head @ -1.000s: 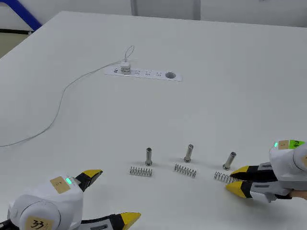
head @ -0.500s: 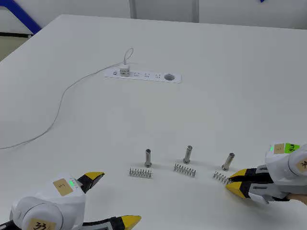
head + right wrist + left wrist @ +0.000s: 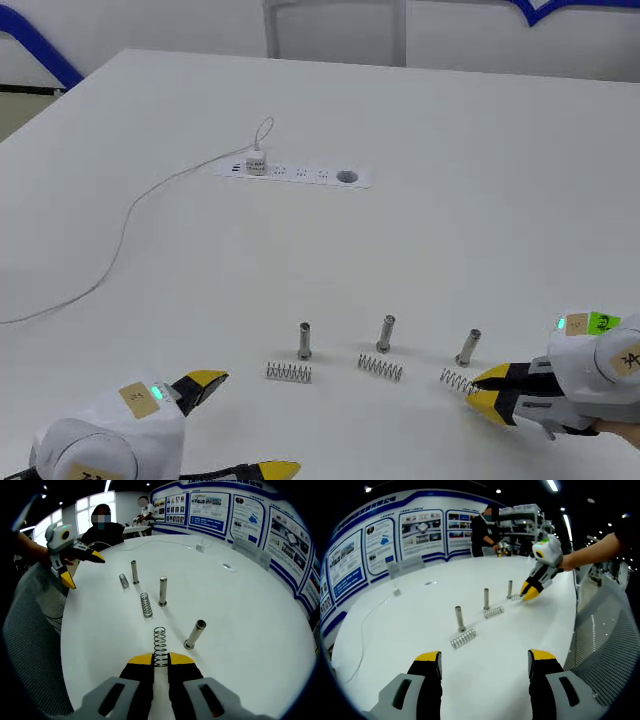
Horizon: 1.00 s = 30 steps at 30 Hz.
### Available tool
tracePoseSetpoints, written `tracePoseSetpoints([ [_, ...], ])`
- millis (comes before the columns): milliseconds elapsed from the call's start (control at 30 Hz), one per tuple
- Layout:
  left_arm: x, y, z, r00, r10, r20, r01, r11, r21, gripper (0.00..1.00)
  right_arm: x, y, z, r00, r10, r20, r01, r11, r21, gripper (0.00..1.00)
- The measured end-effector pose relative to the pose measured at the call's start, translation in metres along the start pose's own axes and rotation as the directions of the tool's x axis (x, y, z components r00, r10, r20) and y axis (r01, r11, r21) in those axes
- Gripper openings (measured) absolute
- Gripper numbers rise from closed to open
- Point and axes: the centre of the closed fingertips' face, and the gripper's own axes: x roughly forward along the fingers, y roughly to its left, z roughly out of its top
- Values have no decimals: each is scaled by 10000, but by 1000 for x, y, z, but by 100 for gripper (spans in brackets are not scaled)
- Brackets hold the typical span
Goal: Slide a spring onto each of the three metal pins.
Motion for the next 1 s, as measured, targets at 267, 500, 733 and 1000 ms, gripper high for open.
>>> tracePoseSetpoints([
  [267,0,0,11,9990,-111,434,111,9999,-2,69,-15,25,22,9984,315,470,-285,9976,-630,10],
  [500,7,-5,32,9941,-451,991,454,9990,-5,66,-23,50,53,9933,650,951,-530,9909,-1241,10],
  [733,18,-27,58,9761,-1703,1352,1665,9853,388,56,-26,73,78,9883,1075,1083,-835,9749,-2063,10],
  [1000,24,-47,81,9421,-3137,1182,2916,9409,1724,54,-33,92,108,9802,1422,1381,-967,9511,-2933,10],
])
